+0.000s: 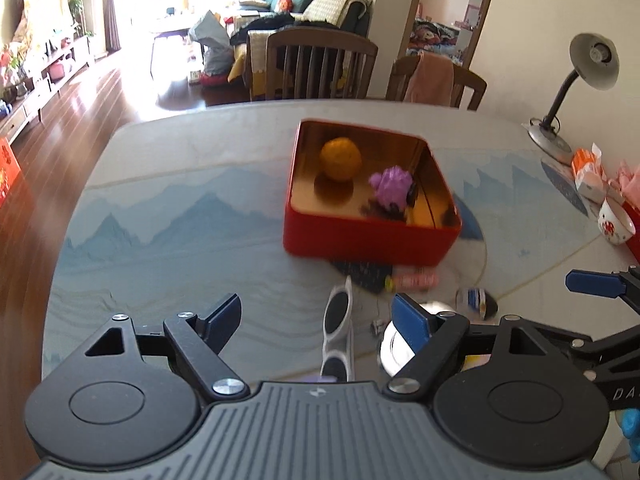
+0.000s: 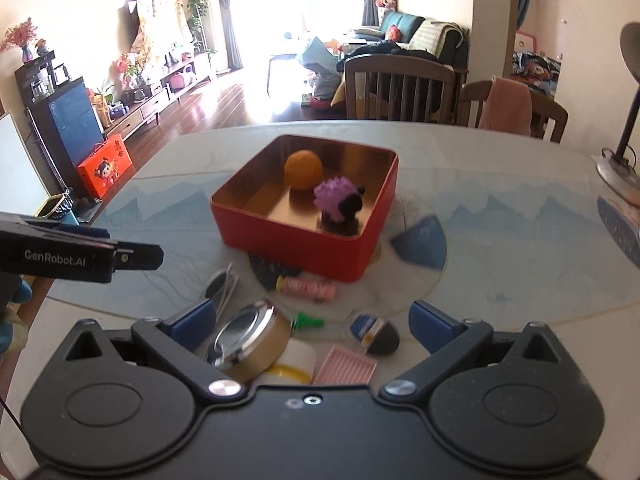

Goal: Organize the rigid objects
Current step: 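Withdraw both open grippers from the tin toward the remaining items, then grasp the small purple block with the left gripper while the right grasps the white DHA bottle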

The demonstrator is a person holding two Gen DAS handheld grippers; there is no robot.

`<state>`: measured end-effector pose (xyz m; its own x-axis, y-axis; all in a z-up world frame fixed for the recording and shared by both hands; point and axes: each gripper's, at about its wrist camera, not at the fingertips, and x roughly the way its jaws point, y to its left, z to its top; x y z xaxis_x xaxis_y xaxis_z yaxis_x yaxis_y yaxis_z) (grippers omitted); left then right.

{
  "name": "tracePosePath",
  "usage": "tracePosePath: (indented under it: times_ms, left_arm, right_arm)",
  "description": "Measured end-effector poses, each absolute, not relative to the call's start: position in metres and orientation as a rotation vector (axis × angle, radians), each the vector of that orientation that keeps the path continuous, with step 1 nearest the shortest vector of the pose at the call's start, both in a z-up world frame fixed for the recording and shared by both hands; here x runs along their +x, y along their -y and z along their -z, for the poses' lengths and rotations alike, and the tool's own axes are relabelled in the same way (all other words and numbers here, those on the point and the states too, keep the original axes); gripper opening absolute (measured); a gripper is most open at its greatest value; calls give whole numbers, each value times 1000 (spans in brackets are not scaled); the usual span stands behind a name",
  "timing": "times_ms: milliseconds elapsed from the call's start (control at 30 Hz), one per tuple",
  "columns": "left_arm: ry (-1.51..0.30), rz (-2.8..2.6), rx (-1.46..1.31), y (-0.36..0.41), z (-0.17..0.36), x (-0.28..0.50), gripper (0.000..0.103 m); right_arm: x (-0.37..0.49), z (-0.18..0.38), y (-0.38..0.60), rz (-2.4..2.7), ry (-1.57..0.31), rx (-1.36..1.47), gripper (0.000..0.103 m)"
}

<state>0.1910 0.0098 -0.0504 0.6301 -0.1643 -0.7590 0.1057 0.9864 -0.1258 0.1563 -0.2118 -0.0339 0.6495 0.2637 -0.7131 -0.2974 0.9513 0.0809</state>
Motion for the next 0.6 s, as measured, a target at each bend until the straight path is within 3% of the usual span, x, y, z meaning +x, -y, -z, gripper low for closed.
tracePosePath:
  times_ms: [600]
  left_arm:
    - [-1011, 93, -60, -25, 113, 169, 82]
  right_arm:
    - [131, 70, 195, -352, -898, -100, 96]
